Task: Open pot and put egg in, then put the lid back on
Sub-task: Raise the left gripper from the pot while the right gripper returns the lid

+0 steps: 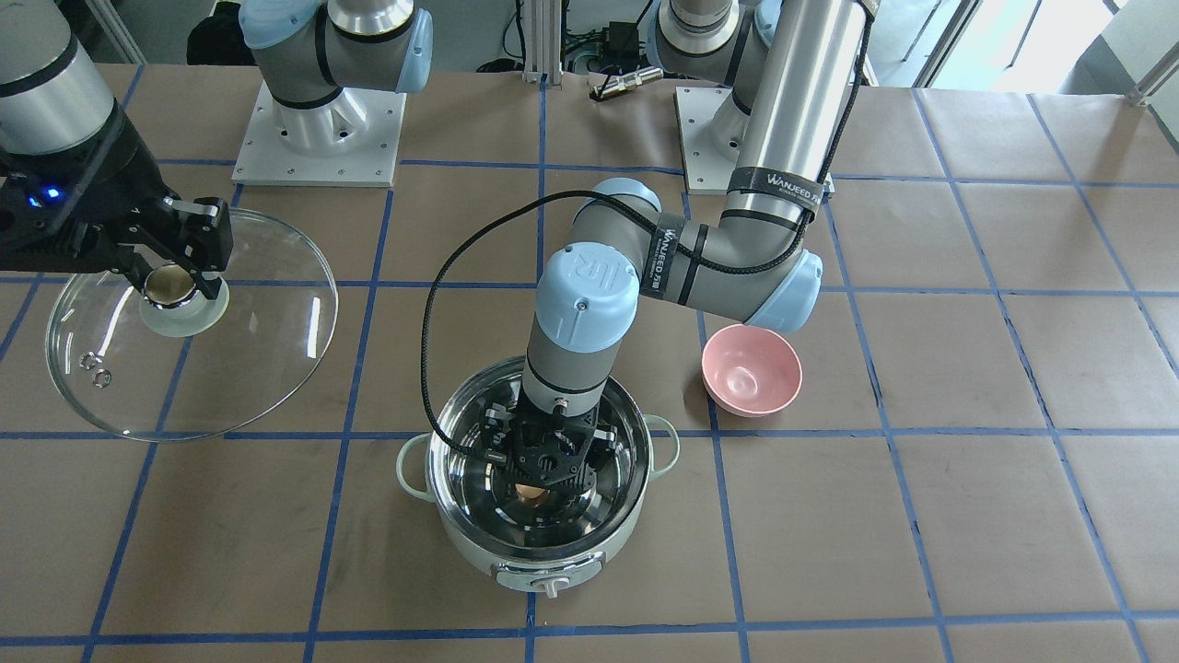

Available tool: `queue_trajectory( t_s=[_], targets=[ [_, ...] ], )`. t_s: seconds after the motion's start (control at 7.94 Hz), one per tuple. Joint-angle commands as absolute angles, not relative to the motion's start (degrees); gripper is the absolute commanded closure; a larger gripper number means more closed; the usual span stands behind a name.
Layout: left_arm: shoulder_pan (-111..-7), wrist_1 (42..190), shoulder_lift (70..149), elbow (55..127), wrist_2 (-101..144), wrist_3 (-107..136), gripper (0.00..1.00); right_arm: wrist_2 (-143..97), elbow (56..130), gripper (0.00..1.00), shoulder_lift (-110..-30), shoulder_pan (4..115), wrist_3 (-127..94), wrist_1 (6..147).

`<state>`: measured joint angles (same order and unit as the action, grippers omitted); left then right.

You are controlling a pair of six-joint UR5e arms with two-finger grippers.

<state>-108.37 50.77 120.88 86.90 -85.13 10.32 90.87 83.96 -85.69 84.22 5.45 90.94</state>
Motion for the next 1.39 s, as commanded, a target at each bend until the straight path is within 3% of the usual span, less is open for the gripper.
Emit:
queue_trajectory(
  t_s=[0.0,0.76,1.01,1.26],
  targets=[
    [-108.37,54.2,115.69,86.57,-84.99,10.37,0.0,90.79,84.37,1.0,-85.69,84.2,5.97,90.61],
    [-108.28,82.4,96.0,86.22,-85.69,10.37,0.0,90.09,84.64,1.0,-86.4,85.68,1.44,91.4],
    [-107.76,91.63,91.51,87.0,-89.79,9.76,0.0,89.74,84.64,1.0,-83.78,93.38,-8.98,98.74],
    [-106.97,91.5,91.49,86.31,-89.65,9.67,0.0,89.74,84.73,1.0,-80.7,101.39,-21.12,104.2]
  ],
)
